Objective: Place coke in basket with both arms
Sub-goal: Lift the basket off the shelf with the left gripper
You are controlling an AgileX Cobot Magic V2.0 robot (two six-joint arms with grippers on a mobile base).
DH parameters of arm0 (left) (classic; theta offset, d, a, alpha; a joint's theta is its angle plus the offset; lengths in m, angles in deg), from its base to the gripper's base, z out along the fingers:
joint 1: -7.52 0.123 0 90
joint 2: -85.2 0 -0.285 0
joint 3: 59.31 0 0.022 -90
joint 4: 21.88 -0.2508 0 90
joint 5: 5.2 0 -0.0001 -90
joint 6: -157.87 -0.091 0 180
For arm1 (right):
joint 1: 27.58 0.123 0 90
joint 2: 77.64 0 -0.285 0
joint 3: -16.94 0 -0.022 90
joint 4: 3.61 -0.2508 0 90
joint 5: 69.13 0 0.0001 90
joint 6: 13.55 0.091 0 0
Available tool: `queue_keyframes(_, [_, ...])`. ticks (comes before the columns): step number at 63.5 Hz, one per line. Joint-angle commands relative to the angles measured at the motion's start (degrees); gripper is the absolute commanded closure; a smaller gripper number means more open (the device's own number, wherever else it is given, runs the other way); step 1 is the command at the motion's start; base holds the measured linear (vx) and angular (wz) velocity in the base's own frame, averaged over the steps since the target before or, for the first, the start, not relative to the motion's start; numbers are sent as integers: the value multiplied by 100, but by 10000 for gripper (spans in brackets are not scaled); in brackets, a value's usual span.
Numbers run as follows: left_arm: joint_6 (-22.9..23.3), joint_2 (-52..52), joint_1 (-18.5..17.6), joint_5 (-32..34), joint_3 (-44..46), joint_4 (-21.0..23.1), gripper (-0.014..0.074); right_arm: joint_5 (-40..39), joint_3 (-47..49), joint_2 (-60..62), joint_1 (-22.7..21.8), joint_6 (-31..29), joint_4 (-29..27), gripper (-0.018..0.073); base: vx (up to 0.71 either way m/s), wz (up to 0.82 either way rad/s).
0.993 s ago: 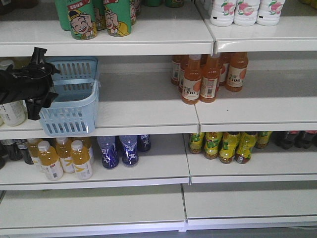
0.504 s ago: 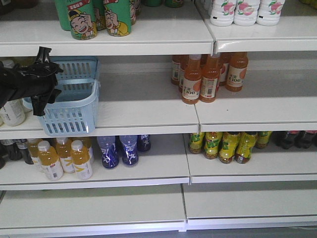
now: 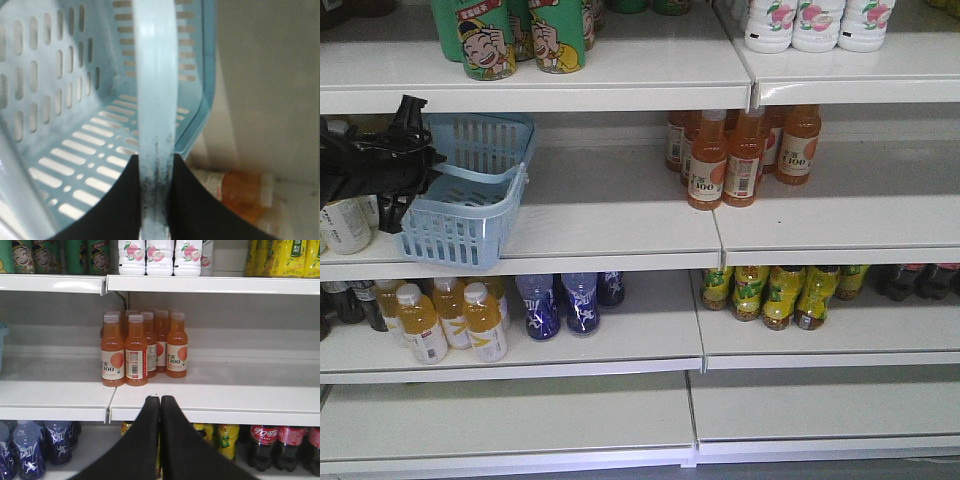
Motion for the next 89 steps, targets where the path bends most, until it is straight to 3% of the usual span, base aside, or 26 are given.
queue_keyframes(1, [-612, 436, 6, -338, 170, -35, 604, -420, -47, 72, -30, -21, 16, 569, 0, 0])
queue_keyframes(15, [-1650, 754, 6, -1378, 164, 336, 604, -420, -47, 72, -30, -21, 16, 569, 0, 0])
queue_keyframes(31, [-1993, 1008, 6, -2879, 159, 395, 604, -420, -47, 72, -30, -21, 16, 569, 0, 0])
queue_keyframes(43, [-2523, 1248, -14, -3891, 141, 398, 604, -420, -47, 72, -30, -21, 16, 569, 0, 0])
queue_keyframes(61, [-3099, 2360, -14, -3890, -1357, 515, 604, -412, -47, 72, -30, -21, 16, 569, 0, 0])
queue_keyframes(66, [-3560, 2737, -14, -3908, -1977, 880, 604, -412, -47, 72, -30, -21, 16, 569, 0, 0])
queue_keyframes(78, [-4943, 3461, -14, -4175, -3545, 2533, 604, -412, -47, 72, -30, -21, 16, 569, 0, 0])
queue_keyframes(89, [-5648, 3925, -14, -4303, -4655, 3584, 604, -412, -47, 72, -30, -21, 16, 569, 0, 0])
